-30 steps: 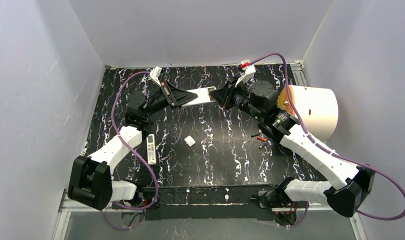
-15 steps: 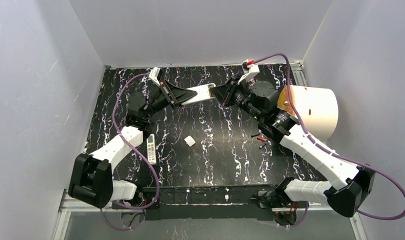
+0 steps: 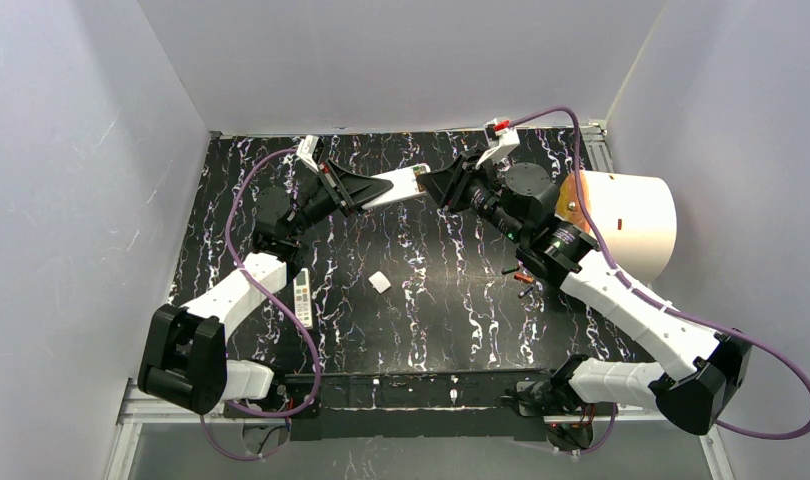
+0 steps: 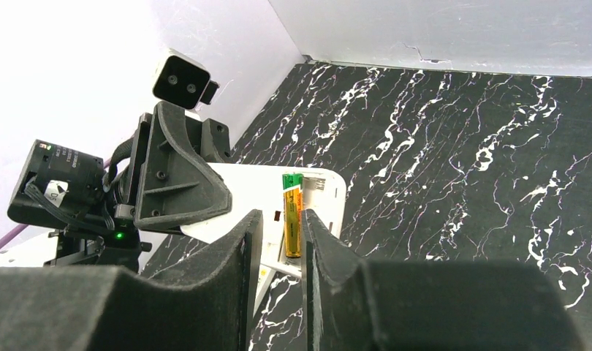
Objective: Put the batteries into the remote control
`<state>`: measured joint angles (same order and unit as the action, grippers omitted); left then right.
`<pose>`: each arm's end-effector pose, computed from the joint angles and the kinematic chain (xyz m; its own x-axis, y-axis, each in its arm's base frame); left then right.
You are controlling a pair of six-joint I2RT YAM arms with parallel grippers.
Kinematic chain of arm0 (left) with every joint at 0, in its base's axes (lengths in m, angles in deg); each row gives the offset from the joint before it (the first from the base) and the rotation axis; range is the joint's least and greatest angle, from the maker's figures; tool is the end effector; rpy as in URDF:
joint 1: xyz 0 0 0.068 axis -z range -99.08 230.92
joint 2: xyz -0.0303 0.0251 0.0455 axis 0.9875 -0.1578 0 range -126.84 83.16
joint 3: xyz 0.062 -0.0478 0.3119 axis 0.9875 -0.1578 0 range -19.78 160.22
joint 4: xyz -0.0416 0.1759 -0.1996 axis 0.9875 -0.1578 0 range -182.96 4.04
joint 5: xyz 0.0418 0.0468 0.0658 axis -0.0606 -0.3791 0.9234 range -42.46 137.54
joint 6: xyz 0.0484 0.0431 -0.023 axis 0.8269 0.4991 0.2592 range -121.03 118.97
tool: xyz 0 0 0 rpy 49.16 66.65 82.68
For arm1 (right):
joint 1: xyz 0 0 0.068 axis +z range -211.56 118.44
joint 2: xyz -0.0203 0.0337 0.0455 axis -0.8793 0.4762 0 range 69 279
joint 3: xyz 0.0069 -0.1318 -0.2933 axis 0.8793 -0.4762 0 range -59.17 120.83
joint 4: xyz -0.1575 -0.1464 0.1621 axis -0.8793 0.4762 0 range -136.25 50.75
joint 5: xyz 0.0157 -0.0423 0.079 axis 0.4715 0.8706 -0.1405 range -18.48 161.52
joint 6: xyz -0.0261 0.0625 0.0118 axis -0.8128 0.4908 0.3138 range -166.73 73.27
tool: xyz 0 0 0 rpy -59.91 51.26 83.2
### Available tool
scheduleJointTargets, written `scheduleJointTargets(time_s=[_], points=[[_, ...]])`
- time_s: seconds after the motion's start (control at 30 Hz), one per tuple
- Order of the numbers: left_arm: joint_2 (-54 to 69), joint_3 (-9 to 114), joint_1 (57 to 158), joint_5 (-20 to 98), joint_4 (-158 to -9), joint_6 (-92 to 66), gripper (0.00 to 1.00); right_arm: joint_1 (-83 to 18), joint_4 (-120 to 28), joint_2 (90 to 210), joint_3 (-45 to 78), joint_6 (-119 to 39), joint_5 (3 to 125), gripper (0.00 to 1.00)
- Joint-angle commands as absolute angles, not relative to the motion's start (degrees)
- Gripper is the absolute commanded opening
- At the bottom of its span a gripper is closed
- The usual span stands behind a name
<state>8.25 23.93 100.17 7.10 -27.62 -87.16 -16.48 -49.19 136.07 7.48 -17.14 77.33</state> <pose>0.2615 -0.1294 0.3899 -0.7650 -0.5372 -0.3553 0.4834 -0.1143 -0.8679 0.2022 0.1946 0.4668 -0.2855 0.4093 -0.8666 -0.5660 0.6577 0.4971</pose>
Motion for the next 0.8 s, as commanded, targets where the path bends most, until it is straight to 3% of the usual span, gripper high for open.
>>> scheduleJointTargets(time_s=[0.0, 0.2, 0.5, 0.77], points=[[10.08, 24.54, 100.29, 6.79, -19.29, -88.62, 0.00, -17.09, -45.32, 135.94, 8.56, -19.02, 81.02, 0.35], [9.91, 24.48, 100.32, 6.67, -19.28, -87.86, 0.00, -17.08, -45.77, 135.14, 10.41, -17.08, 80.95, 0.41], [8.12, 26.01, 100.30, 6.17, -19.30, -86.33, 0.00, -17.09, -49.84, 132.51, 10.94, -10.88, 79.86, 0.59], [5.73, 27.95, 100.23, 6.31, -19.36, -86.37, 0.00, -17.18, -53.27, 129.30, 3.49, 0.46, 89.39, 0.94]])
